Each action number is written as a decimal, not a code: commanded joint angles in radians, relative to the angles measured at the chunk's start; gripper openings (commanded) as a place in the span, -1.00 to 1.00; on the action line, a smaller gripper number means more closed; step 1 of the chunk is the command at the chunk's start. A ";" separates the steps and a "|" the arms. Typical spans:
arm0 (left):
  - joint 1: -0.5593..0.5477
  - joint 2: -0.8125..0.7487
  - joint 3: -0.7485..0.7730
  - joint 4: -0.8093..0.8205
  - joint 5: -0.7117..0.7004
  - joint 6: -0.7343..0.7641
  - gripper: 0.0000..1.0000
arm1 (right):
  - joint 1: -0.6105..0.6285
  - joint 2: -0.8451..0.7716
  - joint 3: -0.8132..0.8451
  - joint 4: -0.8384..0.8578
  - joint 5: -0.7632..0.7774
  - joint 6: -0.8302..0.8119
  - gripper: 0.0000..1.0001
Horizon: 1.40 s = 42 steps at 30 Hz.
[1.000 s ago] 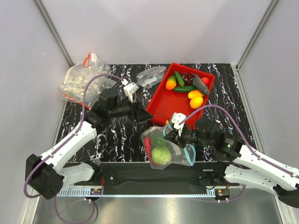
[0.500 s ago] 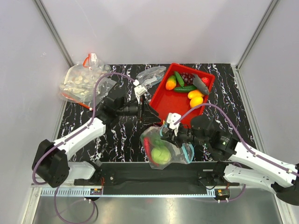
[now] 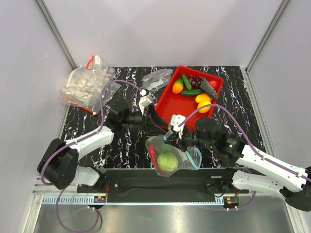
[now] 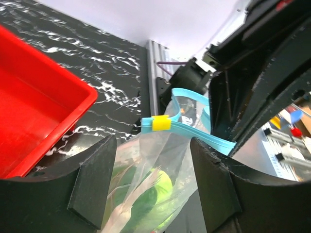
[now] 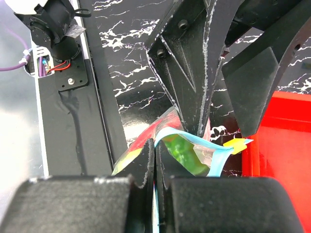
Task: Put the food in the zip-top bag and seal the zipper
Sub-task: Adjust the zipper food storage bag at the center of the board.
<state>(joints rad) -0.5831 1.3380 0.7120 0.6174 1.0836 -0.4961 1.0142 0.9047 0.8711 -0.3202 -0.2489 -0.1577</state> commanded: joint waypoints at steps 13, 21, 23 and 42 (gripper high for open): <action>-0.004 0.064 -0.028 0.239 0.090 -0.099 -0.67 | -0.011 -0.098 -0.052 -0.020 0.049 0.069 -1.00; -0.004 0.024 -0.003 0.108 0.023 -0.041 -1.00 | -0.011 -0.090 -0.055 -0.046 0.073 0.107 -0.92; -0.003 0.012 0.004 0.070 0.010 -0.012 -1.00 | -0.009 -0.093 -0.055 -0.065 0.073 0.125 -0.91; -0.069 -0.042 -0.049 -0.051 -0.217 0.130 -0.07 | -0.011 -0.040 0.238 -0.319 0.339 0.307 0.49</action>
<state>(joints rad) -0.6529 1.3315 0.6674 0.5175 0.9173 -0.3996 1.0069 0.8600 1.0126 -0.5823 -0.0082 0.1081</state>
